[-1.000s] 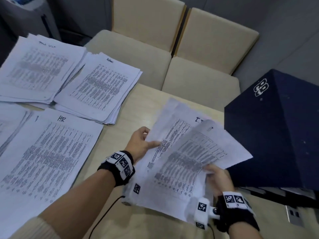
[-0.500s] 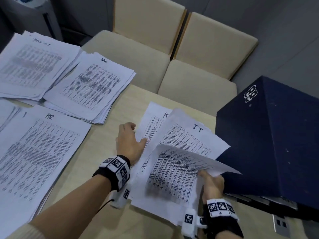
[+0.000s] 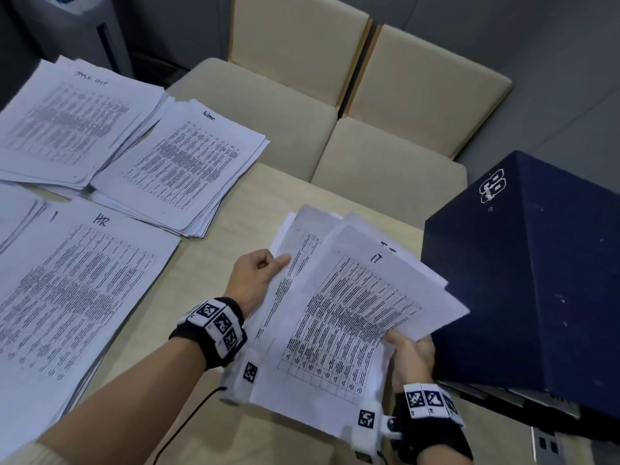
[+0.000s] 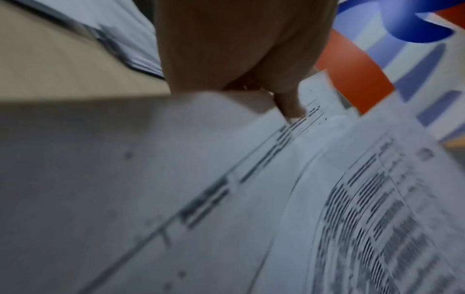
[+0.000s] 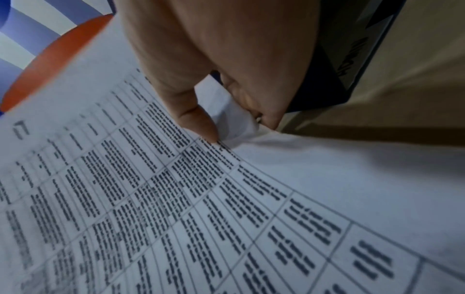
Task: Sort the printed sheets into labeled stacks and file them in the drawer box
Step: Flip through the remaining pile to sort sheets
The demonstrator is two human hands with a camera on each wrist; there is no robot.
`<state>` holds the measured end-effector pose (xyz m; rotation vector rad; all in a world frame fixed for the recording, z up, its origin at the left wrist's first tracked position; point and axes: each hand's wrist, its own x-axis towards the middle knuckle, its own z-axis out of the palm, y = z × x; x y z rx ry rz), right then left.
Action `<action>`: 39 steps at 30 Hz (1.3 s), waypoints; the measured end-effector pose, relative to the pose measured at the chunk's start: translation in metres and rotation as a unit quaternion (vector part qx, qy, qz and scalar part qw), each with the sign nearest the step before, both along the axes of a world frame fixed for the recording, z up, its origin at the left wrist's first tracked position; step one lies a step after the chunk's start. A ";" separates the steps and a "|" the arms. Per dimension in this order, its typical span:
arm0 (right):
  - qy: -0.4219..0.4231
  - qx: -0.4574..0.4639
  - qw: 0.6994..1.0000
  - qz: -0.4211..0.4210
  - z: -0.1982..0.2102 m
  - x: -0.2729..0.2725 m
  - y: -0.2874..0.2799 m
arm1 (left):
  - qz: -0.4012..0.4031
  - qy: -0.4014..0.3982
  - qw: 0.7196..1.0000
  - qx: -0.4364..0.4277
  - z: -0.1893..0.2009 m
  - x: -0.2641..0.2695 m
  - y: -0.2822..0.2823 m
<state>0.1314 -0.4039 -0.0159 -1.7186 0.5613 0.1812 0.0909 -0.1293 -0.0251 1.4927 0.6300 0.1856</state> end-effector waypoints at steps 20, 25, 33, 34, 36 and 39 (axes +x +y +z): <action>0.068 0.052 0.992 0.097 -0.001 -0.009 0.008 | 0.037 0.206 0.973 0.096 -0.013 0.005 0.015; 0.109 0.054 0.989 0.085 -0.007 -0.018 -0.004 | -0.064 0.091 0.992 -0.067 -0.001 0.004 0.009; 0.136 0.060 0.987 0.068 -0.013 -0.006 -0.016 | -0.114 0.149 0.973 -0.138 0.002 0.026 -0.017; 0.123 0.046 0.990 0.060 -0.013 -0.007 -0.016 | -0.095 0.140 0.982 -0.087 -0.003 0.029 -0.018; 0.112 -0.006 0.992 0.052 -0.015 -0.008 -0.019 | -0.056 0.139 0.988 0.025 -0.011 0.032 -0.019; 0.114 -0.017 0.993 0.040 -0.018 -0.010 -0.020 | -0.086 0.213 0.967 0.114 -0.016 0.029 -0.023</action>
